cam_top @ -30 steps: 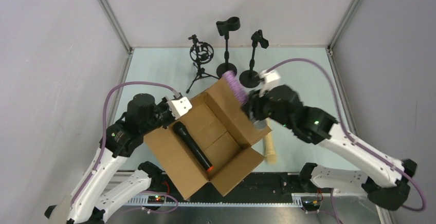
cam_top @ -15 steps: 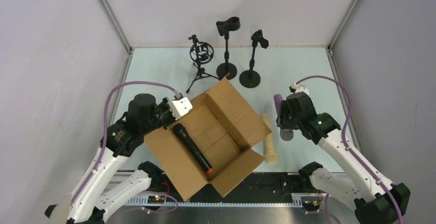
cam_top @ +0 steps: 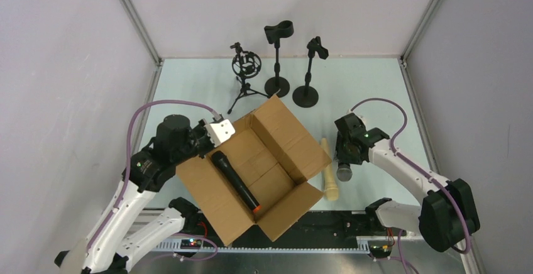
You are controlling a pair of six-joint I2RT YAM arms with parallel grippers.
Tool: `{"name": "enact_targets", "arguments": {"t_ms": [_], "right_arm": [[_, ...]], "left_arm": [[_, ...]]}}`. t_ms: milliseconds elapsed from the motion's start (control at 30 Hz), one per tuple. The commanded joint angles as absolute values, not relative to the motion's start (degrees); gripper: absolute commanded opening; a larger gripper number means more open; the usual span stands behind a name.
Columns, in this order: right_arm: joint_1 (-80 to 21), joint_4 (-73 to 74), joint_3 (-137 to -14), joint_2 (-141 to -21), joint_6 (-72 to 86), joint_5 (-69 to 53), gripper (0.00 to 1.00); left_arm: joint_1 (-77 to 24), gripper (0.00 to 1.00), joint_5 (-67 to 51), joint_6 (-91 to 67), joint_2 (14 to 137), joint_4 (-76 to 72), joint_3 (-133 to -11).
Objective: Attach the microphones to the stand
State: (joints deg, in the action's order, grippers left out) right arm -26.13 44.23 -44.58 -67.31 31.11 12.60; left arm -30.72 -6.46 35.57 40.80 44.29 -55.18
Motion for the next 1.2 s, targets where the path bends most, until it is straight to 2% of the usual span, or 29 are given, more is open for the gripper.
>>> {"name": "enact_targets", "arguments": {"t_ms": [0, 200, 600, 733, 867, 900, 933, 967, 1000, 1167], "right_arm": [[-26.3, 42.3, -43.0, -68.3, 33.9, 15.6, 0.05], [-27.5, 43.5, -43.0, -71.6, 34.9, 18.5, 0.21], [-27.9, 44.1, -44.6, -81.2, 34.2, 20.7, 0.25], [-29.0, 44.4, -45.0, -83.1, 34.1, 20.3, 0.31], [-29.4, 44.9, -45.2, -82.8, 34.6, 20.9, 0.43], [-29.4, 45.0, -45.2, -82.4, 34.8, 21.6, 0.51], [-29.4, 45.4, -45.2, -81.4, 35.3, 21.9, 0.54], [-29.3, 45.5, -45.2, -80.7, 35.5, 22.3, 0.64], [-29.2, 45.7, -45.3, -78.9, 35.7, 22.3, 0.67], [-27.8, 45.0, -47.9, -69.8, 33.9, 19.1, 0.72]], "left_arm": [[-31.0, 0.00, -8.4, 36.8, 39.1, 42.5, -56.3], [-31.0, 0.00, -9.3, 36.7, 38.4, 42.4, -56.0], [-31.0, 0.00, -10.4, 37.2, 37.9, 42.5, -56.0], [-31.0, 0.00, -10.8, 37.4, 38.1, 42.5, -56.2], [-31.0, 0.00, -11.2, 37.5, 37.9, 42.5, -56.0], [-31.0, 0.00, -11.2, 37.6, 37.9, 42.5, -55.9], [-31.0, 0.00, -11.3, 37.8, 37.8, 42.4, -55.8], [-31.0, 0.00, -11.3, 37.8, 37.7, 42.4, -55.7], [-31.0, 0.00, -11.3, 37.9, 37.8, 42.5, -55.6], [-31.0, 0.00, -11.4, 38.3, 38.2, 42.4, -55.9]]}}
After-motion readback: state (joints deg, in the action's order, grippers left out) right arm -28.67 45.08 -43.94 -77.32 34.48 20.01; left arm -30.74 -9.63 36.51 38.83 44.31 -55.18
